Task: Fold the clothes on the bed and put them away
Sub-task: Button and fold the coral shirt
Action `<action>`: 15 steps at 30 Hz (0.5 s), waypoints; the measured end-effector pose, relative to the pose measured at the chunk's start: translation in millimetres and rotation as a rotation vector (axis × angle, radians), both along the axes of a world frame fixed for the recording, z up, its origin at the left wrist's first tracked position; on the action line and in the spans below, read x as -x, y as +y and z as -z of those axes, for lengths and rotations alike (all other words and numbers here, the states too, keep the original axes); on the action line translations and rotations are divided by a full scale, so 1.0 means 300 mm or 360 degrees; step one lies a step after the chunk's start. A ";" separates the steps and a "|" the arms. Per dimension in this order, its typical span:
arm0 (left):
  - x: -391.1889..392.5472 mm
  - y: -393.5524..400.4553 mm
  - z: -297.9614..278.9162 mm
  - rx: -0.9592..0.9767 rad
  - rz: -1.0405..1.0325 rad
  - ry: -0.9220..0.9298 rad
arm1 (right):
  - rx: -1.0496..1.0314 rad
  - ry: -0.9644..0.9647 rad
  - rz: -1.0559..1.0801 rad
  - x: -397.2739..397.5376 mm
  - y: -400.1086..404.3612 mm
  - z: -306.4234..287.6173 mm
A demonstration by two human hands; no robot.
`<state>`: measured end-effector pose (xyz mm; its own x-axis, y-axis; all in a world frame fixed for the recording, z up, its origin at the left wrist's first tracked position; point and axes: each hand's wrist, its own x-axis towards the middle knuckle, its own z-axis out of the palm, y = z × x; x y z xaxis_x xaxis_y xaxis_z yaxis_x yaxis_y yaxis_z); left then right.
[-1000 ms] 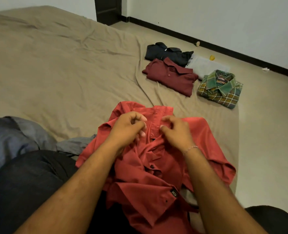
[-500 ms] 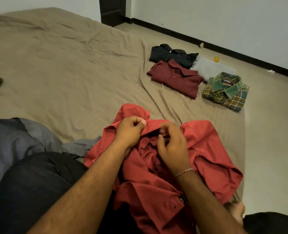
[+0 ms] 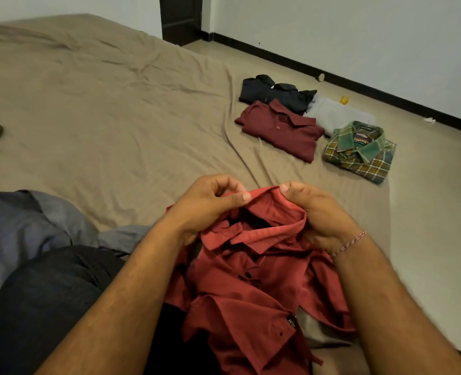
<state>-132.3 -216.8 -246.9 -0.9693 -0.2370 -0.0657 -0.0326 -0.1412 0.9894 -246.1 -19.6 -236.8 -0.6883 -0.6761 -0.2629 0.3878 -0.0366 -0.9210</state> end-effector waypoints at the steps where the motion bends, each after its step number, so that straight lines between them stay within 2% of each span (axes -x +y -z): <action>1: -0.001 0.004 0.009 0.0036 -0.0017 0.0002 | 0.0024 -0.0068 -0.0006 -0.010 0.005 0.000; 3: -0.009 0.011 0.023 0.0083 -0.0008 -0.0045 | 0.0040 -0.0146 0.0012 -0.031 0.010 0.003; 5: -0.017 0.010 0.029 0.0274 0.0054 -0.0110 | 0.0058 -0.0168 0.0047 -0.054 0.009 0.009; 7: -0.016 0.012 0.042 0.0766 0.0027 -0.0168 | 0.0004 -0.0085 0.0096 -0.080 0.003 0.018; 9: -0.005 0.033 0.053 0.1137 -0.0187 -0.0106 | -0.0146 0.0218 0.0134 -0.090 0.010 0.046; 11: -0.004 0.055 0.058 0.0975 -0.0318 -0.0089 | -0.0455 0.0868 0.0197 -0.091 0.029 0.075; 13: -0.010 0.062 0.070 0.0560 -0.0278 -0.0169 | -0.0682 0.1459 0.0283 -0.092 0.045 0.092; 15: -0.023 0.075 0.066 0.0137 -0.0135 -0.0231 | -0.0730 0.1638 0.0292 -0.098 0.055 0.089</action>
<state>-125.4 -194.3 -266.7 -0.9274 -0.3283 -0.1796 -0.1677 -0.0645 0.9837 -216.8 -3.1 -263.5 -0.7986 -0.5289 0.2871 -0.5355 0.4070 -0.7400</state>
